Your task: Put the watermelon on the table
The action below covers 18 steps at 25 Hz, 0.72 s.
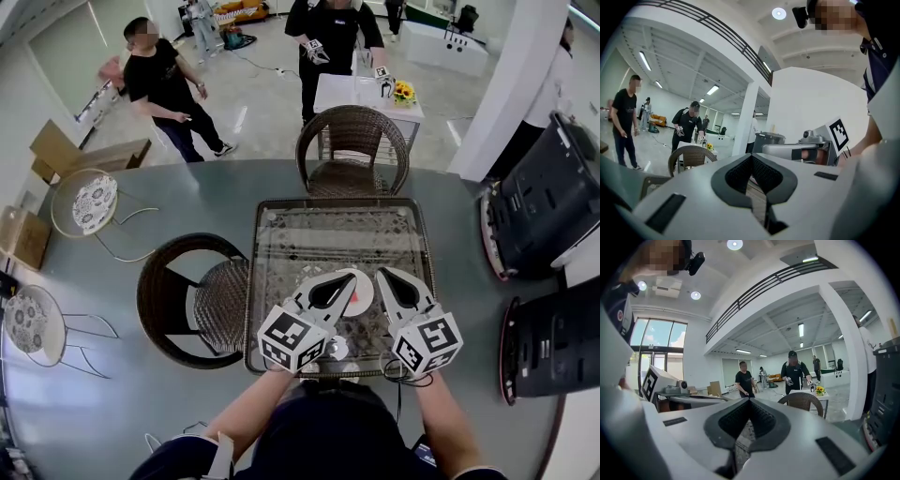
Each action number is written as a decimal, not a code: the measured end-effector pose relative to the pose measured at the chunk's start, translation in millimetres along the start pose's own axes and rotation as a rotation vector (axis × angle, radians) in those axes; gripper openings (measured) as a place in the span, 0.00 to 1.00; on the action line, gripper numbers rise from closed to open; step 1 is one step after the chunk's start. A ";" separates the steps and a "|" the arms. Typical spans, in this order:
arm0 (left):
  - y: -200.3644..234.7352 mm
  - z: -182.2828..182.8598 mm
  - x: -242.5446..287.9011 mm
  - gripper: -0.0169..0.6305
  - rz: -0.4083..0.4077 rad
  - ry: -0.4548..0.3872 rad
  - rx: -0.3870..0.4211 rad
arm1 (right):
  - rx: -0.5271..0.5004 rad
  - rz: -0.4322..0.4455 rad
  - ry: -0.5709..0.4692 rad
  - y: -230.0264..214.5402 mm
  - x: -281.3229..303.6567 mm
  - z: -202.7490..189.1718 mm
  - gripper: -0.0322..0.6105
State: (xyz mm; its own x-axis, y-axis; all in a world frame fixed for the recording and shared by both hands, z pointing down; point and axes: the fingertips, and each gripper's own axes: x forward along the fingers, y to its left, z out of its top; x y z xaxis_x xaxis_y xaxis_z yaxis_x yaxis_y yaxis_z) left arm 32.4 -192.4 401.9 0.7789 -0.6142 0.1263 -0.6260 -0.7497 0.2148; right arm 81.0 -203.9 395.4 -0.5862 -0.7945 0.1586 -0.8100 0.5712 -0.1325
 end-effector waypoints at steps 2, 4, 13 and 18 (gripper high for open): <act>0.0 1.7 -0.7 0.03 -0.002 0.000 0.005 | -0.002 0.001 -0.001 1.7 0.0 1.4 0.05; 0.2 2.1 -2.2 0.03 -0.003 0.002 0.005 | -0.006 0.001 -0.003 4.1 0.1 2.3 0.05; -2.4 -2.8 -2.6 0.03 -0.006 0.014 0.000 | -0.014 0.002 -0.006 5.6 -1.9 0.4 0.05; -2.0 -3.6 -2.1 0.03 -0.002 0.017 0.005 | -0.012 0.003 -0.010 5.6 -1.9 0.6 0.05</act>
State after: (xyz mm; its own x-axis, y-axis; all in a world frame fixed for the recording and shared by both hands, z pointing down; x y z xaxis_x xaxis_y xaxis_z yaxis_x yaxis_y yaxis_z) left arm 32.2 -188.8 404.6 0.7804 -0.6089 0.1423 -0.6249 -0.7518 0.2105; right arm 77.6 -199.3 393.7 -0.5882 -0.7950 0.1486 -0.8087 0.5756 -0.1215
